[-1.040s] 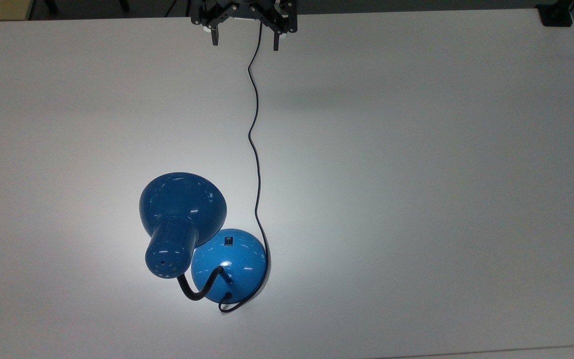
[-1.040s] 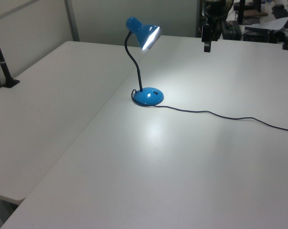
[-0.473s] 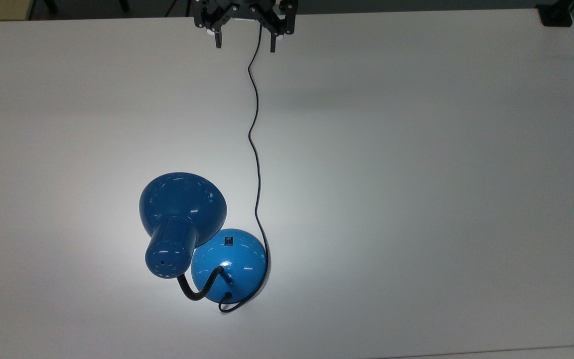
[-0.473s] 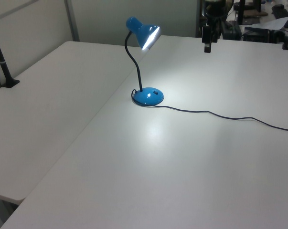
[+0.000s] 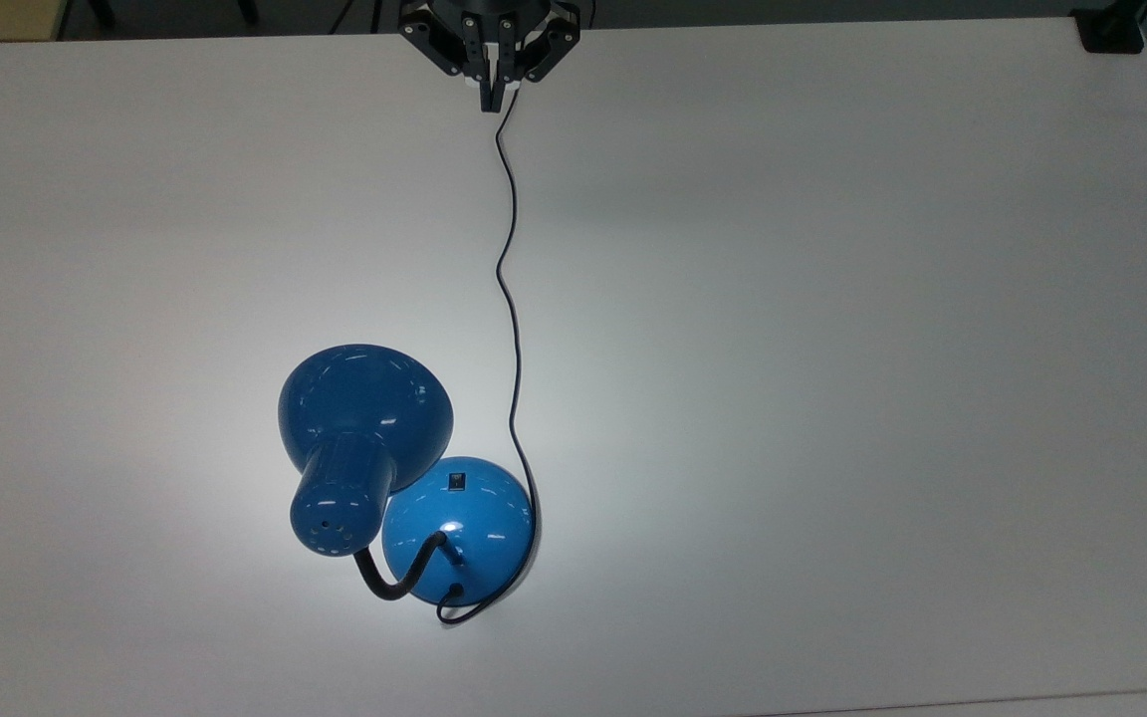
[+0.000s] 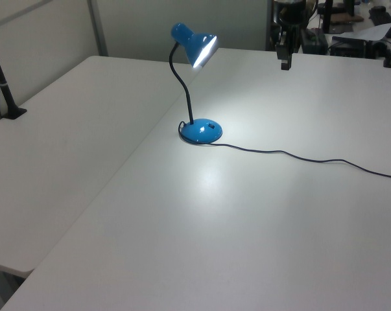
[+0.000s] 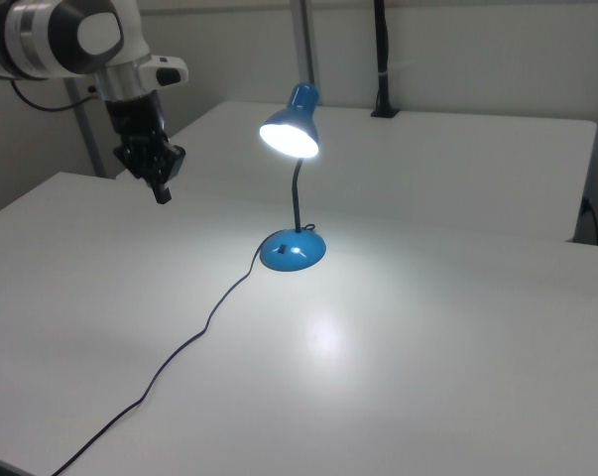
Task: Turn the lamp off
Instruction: 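Move the gripper toward the blue lamp's round base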
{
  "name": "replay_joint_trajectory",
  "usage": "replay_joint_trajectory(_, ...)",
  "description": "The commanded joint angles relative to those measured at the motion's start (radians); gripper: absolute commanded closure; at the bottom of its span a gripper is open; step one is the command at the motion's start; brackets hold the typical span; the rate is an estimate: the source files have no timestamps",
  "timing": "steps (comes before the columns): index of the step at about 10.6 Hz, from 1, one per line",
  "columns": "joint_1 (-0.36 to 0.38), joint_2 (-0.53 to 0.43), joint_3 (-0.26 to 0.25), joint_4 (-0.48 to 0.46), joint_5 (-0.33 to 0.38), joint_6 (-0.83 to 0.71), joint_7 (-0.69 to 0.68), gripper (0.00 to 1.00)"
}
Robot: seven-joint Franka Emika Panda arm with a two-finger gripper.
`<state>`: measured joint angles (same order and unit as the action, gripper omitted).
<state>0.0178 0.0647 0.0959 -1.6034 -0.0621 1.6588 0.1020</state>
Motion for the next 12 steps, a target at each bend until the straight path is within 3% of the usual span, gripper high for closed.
replay_joint_trajectory(1, 0.004, 0.003, -0.007, -0.004, 0.010, 0.027, -0.039, 1.00)
replay_joint_trajectory(4, -0.001, 0.027, -0.007, -0.049, 0.011, 0.195, -0.036, 1.00)
replay_joint_trajectory(7, -0.002, 0.136, -0.008, -0.044, 0.007, 0.451, -0.041, 1.00)
replay_joint_trajectory(12, -0.032, 0.279, -0.013, -0.043, 0.005, 0.739, -0.065, 1.00)
